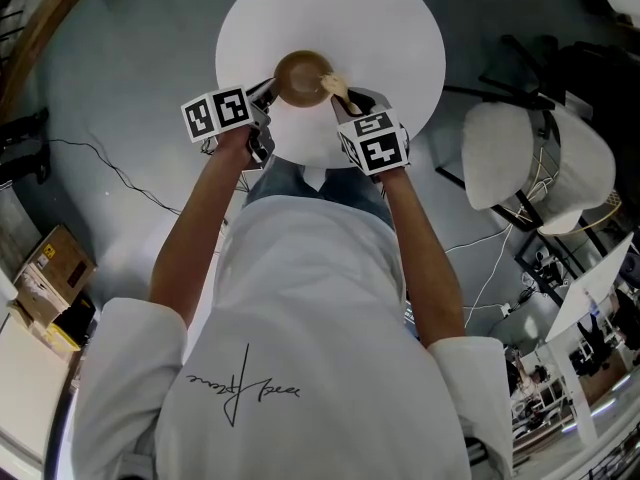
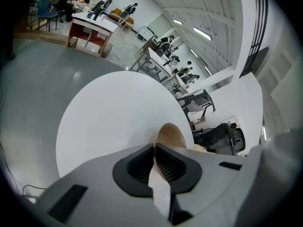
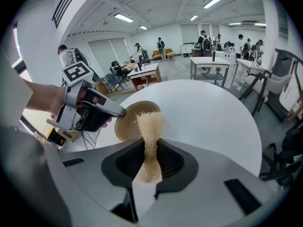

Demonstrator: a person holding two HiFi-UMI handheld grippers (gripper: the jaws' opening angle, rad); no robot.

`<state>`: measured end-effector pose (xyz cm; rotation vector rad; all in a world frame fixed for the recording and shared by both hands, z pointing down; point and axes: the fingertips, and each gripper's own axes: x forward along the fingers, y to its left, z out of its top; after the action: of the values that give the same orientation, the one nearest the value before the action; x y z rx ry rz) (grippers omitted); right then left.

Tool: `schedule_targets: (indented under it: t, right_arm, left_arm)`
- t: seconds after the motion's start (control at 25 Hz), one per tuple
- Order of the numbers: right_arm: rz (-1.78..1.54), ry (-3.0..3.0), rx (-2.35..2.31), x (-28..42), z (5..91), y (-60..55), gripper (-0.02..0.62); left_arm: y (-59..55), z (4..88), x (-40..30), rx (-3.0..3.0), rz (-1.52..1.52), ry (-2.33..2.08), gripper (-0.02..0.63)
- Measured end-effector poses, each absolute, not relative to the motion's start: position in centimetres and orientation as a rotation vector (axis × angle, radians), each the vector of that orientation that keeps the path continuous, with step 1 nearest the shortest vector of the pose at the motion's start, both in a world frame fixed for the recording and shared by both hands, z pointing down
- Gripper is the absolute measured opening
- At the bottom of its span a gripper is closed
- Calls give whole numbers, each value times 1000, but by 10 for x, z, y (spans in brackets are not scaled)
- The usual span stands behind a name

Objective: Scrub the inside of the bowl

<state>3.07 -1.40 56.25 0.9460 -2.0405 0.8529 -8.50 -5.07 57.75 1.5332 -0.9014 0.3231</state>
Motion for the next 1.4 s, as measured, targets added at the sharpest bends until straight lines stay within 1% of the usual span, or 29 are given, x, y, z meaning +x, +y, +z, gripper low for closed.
schedule_targets:
  t: [1.4]
  right_arm:
    - [945,-2027,959,16,565,9,83]
  left_arm:
    - [-42,578,-87,1497,311,-867,21]
